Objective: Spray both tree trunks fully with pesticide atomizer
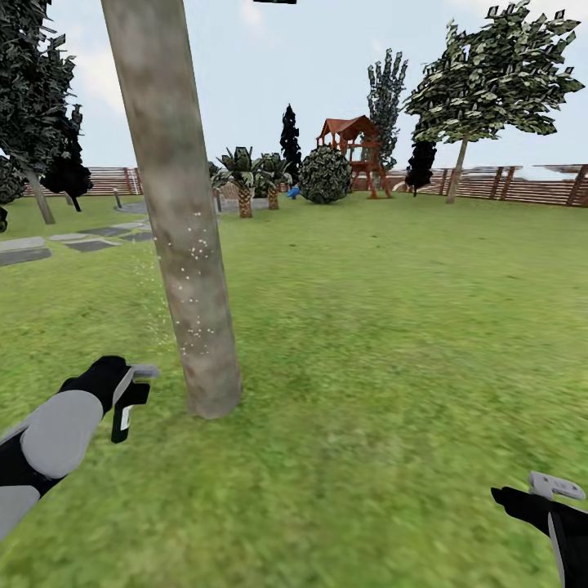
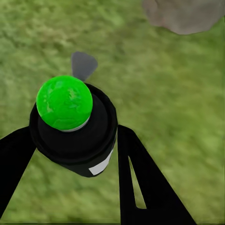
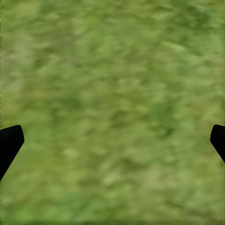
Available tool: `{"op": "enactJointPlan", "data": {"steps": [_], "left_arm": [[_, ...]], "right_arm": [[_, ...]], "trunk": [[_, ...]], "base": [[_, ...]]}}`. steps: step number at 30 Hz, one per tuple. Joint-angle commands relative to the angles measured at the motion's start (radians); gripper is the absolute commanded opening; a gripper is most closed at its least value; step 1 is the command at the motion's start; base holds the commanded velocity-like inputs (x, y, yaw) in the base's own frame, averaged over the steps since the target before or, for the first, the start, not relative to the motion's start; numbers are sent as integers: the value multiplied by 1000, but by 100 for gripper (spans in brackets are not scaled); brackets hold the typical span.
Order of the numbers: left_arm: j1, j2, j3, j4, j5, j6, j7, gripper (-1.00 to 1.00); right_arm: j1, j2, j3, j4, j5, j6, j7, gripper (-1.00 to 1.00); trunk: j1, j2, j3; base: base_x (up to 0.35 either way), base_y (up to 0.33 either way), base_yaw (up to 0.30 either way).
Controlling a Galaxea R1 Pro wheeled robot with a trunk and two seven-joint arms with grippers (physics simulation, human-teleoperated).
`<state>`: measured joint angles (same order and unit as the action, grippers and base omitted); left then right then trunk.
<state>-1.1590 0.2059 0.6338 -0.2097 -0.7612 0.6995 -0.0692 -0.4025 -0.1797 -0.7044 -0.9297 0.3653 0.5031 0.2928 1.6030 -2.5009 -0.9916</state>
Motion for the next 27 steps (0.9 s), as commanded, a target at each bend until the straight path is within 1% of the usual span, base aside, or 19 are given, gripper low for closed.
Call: {"op": "enactJointPlan", "data": {"steps": [1, 4, 5, 6, 7, 9, 10, 11, 12, 13, 15, 16, 23, 27], "left_arm": [[4, 0, 6, -2, -9, -1, -7, -100], [38, -2, 8, -1, -3, -31, -9, -100], [43, -5, 9, 0, 1, -70, -8, -100], [47, -7, 9, 1, 17, -99, -8, -100], [53, -7, 9, 1, 40, -110, -8, -100], [69, -8, 9, 1, 100, -118, -8, -100], [76, -8, 9, 1, 155, -122, -9, -100], [78, -8, 9, 1, 178, -123, -9, -100], [79, -9, 8, 1, 191, -124, -10, -100], [80, -9, 8, 1, 196, -124, -10, -100], [80, -24, 7, 1, 204, -123, -10, -100], [81, -27, 7, 2, 205, -123, -10, -100], [81, -30, 7, 3, 205, -124, -11, -100], [81, -32, 7, 3, 204, -124, -11, -100]], "right_arm": [[-1, 0, -3, -1, 11, 3, 9, 100], [-1, 0, -4, -1, 10, 3, 9, 100], [-1, 0, -4, 0, 10, 3, 9, 100], [-1, -1, -4, 0, 9, 2, 10, 100], [-1, -1, -4, 0, 9, 2, 10, 100], [-1, -1, -5, 1, 9, 2, 10, 100], [-1, -4, -5, 0, 6, 2, 11, 100], [-1, -2, -5, 0, 7, 2, 12, 100], [0, -1, -5, -1, 7, 2, 12, 100], [-1, -1, -4, -1, 7, 2, 11, 100], [-1, 0, -4, -1, 7, 3, 10, 100], [-1, 0, -4, -1, 8, 3, 10, 100], [-1, 2, -3, 0, 9, 2, 9, 100], [-1, 2, -3, 0, 9, 2, 9, 100]], "trunk": [[0, -1, -1], [0, -1, -1], [0, -1, -1], [0, -1, -1], [0, -1, -1], [0, -1, -1], [0, -1, -1], [0, -1, -1], [0, -1, -1], [0, -1, -1], [0, -1, -1], [0, -1, -1], [0, -1, -1], [0, -1, -1]], "base": [[0, 0, 0], [0, 0, 0], [0, 0, 0], [0, 0, 0], [0, 0, 0], [0, 0, 0], [0, 0, 0], [0, 0, 0], [0, 0, 0], [0, 0, 0], [0, -56, 150], [0, -201, 241], [0, -289, 266], [0, -306, 106]]}}
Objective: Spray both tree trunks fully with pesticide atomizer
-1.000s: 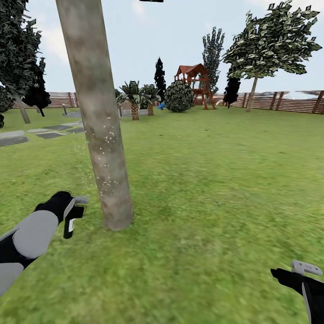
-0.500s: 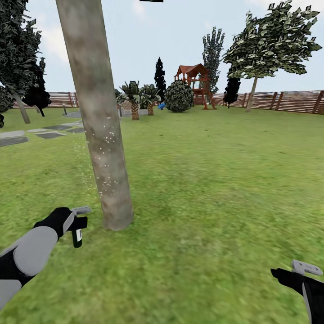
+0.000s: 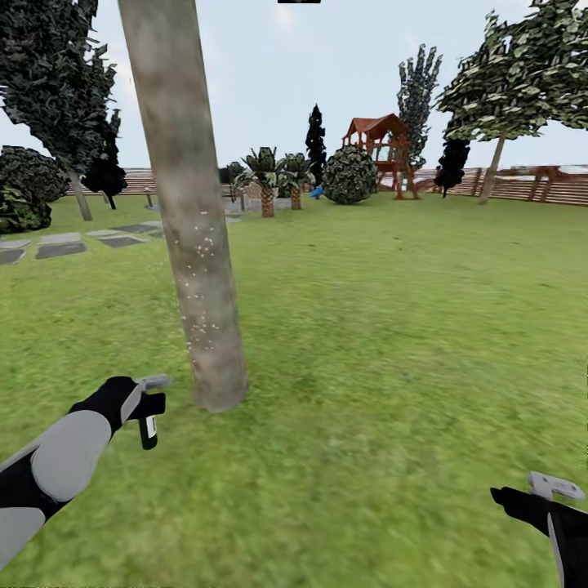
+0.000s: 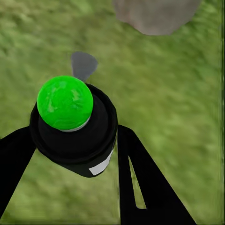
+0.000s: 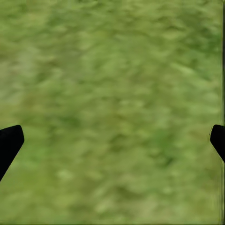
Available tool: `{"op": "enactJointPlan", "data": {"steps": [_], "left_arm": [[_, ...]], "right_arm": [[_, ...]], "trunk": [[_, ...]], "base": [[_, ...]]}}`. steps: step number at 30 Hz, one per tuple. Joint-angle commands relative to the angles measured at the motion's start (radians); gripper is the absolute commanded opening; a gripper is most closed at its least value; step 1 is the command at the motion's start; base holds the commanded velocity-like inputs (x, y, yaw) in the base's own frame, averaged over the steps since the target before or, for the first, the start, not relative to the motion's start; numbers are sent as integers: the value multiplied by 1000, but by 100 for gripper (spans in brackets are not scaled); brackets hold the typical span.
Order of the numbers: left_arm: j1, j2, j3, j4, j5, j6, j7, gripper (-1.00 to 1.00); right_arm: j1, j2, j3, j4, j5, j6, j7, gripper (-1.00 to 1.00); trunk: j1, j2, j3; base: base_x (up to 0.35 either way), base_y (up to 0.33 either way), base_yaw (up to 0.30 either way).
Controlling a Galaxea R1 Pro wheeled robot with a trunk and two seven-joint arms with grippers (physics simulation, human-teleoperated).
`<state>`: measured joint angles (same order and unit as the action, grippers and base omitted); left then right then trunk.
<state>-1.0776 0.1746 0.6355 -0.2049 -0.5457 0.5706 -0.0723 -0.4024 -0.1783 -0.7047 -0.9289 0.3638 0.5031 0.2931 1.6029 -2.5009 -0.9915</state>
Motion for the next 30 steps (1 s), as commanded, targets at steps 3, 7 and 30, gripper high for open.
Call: {"op": "enactJointPlan", "data": {"steps": [3, 7, 30], "left_arm": [[-1, -4, 6, -2, -11, 5, -8, -100], [-1, -6, 6, -2, -10, 5, -7, -100], [-1, -6, 6, -2, -10, 6, -7, -100]], "right_arm": [[-1, 0, -3, -1, 11, 2, 9, 100], [-1, 0, -3, -1, 11, 3, 9, 100], [-1, 0, -2, -1, 11, 3, 9, 100]], "trunk": [[0, 0, -1], [0, 0, -1], [0, 0, -1]], "base": [[0, -306, 15], [0, -306, 59], [0, -314, 161]]}}
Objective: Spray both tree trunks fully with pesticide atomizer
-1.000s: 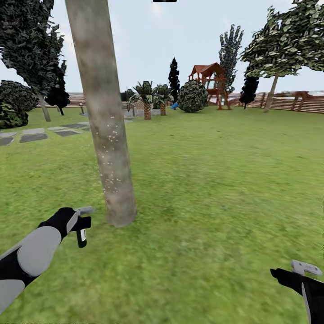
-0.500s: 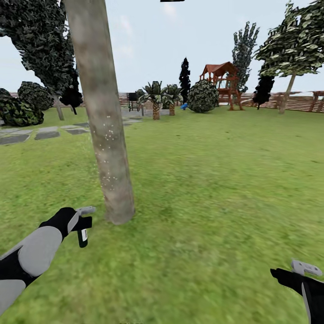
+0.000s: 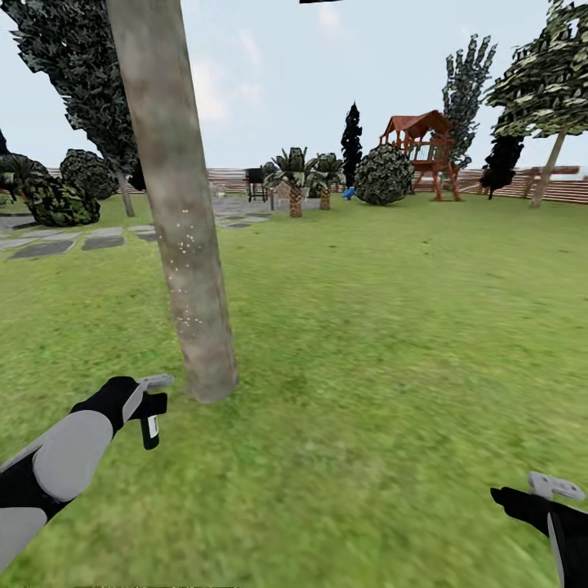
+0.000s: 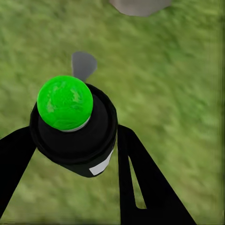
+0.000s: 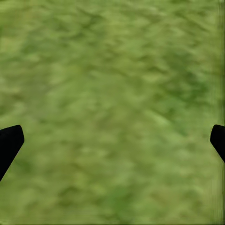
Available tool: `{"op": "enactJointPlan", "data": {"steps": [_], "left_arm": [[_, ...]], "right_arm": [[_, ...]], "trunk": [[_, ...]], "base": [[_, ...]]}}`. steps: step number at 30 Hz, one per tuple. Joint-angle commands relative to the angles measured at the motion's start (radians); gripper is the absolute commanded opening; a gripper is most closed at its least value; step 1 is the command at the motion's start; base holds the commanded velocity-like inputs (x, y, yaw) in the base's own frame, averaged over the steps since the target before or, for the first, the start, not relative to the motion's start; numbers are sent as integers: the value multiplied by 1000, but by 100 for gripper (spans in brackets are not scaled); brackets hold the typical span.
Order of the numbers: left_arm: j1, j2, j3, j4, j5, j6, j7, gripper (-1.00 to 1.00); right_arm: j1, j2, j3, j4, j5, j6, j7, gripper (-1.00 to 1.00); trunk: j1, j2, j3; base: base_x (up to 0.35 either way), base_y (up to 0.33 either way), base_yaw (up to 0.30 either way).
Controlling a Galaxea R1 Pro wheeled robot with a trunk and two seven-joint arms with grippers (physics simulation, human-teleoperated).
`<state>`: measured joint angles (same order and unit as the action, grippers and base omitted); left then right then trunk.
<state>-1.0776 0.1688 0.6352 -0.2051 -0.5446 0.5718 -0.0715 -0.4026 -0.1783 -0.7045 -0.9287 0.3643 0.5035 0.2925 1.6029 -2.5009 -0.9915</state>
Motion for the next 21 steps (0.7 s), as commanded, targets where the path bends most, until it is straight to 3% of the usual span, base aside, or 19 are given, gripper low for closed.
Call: {"op": "enactJointPlan", "data": {"steps": [1, 21], "left_arm": [[-1, 0, 6, -2, -11, 5, -8, -100], [-1, -2, 6, -2, -11, 3, -11, -100]], "right_arm": [[-1, 0, -3, -1, 11, 2, 9, 100], [-1, 0, -3, -2, 12, 3, 8, 100]], "trunk": [[0, 0, -1], [0, 0, -1]], "base": [[0, -319, 188], [111, -319, 245]]}}
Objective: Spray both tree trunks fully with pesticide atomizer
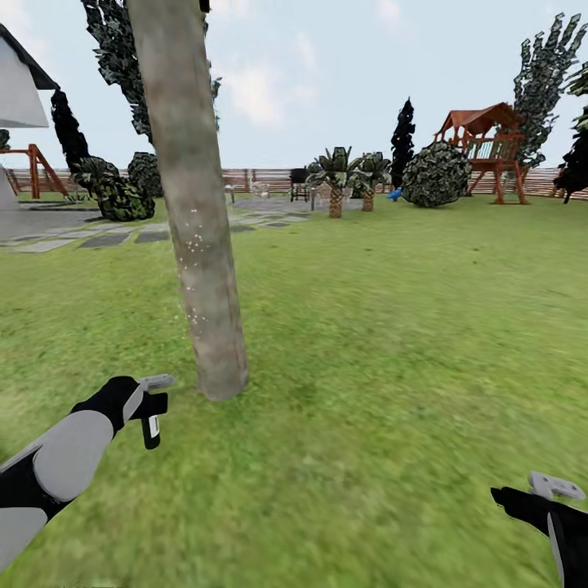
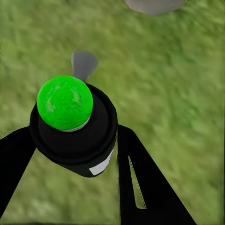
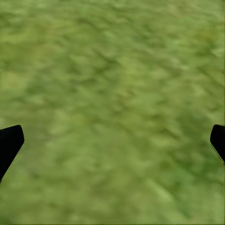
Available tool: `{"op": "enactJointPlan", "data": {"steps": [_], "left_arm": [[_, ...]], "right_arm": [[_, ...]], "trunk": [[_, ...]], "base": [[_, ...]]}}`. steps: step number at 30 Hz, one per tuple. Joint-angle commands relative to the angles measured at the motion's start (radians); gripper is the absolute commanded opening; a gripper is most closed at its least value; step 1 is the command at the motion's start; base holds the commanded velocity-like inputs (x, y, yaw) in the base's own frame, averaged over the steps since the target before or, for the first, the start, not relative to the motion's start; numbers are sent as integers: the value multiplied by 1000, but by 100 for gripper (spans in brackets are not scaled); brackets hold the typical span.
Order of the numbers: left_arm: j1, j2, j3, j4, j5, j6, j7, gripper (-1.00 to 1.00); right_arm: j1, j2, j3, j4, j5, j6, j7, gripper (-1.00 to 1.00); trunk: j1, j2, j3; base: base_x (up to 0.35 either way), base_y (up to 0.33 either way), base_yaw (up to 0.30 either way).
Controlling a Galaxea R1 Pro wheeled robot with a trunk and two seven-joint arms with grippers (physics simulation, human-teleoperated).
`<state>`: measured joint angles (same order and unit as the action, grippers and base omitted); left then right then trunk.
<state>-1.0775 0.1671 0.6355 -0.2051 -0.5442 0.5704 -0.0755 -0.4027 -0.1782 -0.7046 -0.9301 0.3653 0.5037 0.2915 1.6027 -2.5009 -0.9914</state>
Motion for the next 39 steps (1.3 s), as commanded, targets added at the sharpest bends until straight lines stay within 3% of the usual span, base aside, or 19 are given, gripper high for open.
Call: {"op": "enactJointPlan", "data": {"steps": [1, 16, 39], "left_arm": [[-1, -3, 6, 0, -11, 5, -7, -100], [-1, -19, 6, 20, -11, 3, -7, -100], [-1, -20, 6, 21, -11, -18, -7, -100]], "right_arm": [[-1, 0, -3, -1, 11, 2, 9, 100], [-1, 0, -3, -1, 11, 2, 9, 100], [0, 0, -4, -1, 11, 2, 9, 100]], "trunk": [[0, 0, -1], [0, 0, -1], [0, 0, -1]], "base": [[136, -319, 248], [136, -319, 248], [136, -319, 238]]}}
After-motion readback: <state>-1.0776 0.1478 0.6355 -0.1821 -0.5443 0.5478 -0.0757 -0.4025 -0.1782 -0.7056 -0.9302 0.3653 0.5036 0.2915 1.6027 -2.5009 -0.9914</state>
